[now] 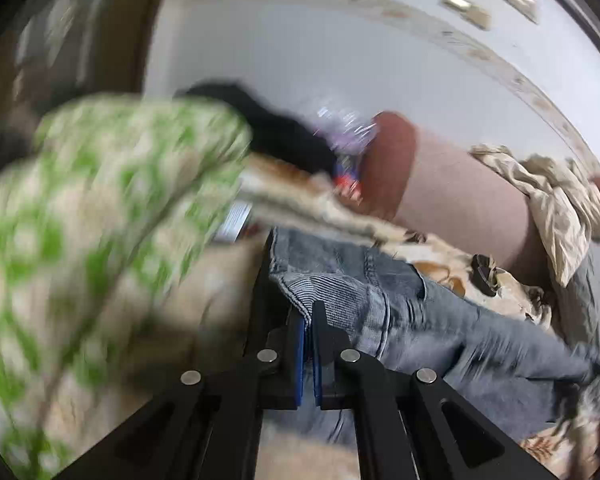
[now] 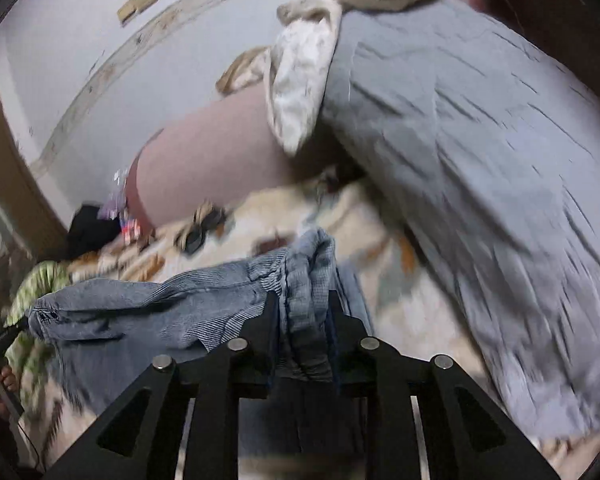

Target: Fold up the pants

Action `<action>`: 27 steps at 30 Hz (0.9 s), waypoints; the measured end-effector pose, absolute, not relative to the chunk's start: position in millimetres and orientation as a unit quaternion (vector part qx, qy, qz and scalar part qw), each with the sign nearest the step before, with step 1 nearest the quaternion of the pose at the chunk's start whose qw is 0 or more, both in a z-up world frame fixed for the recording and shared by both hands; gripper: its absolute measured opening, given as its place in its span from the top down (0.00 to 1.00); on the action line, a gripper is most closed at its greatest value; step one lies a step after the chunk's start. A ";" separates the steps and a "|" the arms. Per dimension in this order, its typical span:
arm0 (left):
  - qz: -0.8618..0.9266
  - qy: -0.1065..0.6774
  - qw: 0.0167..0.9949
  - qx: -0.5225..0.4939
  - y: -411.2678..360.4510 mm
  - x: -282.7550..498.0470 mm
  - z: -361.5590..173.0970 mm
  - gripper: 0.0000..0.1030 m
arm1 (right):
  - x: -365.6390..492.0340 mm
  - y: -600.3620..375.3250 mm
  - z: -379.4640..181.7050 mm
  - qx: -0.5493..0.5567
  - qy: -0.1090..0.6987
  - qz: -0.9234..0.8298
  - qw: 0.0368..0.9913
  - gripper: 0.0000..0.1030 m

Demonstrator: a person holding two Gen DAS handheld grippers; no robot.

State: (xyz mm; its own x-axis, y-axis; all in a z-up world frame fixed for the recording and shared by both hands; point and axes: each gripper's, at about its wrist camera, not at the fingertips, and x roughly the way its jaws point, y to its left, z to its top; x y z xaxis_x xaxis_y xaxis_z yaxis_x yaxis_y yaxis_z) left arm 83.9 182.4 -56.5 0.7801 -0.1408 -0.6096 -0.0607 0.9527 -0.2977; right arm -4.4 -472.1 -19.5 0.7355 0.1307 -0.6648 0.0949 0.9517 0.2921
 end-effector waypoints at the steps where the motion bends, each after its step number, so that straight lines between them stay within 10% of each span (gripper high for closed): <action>1: -0.012 0.348 0.922 -0.172 187.9 79.2 -67.1 0.96 | -7.9 -468.3 -21.6 0.153 0.376 0.015 0.914 0.60; 12: 0.006 0.331 0.929 -0.163 173.5 66.2 -73.0 0.96 | -40.8 -483.1 -28.6 0.251 0.391 0.029 0.885 0.41; 27: 0.003 0.346 0.926 -0.150 181.7 74.7 -78.5 0.95 | 51.9 -493.4 -77.3 0.243 0.457 -0.045 0.855 0.43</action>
State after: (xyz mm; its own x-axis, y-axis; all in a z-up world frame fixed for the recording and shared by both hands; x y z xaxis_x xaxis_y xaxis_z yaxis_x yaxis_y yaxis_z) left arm 74.7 181.7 -78.5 0.7601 -0.0990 -0.6423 -0.1087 0.9550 -0.2758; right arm 51.9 -493.4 -77.3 0.5785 0.1441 -0.8028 0.2996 0.8779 0.3735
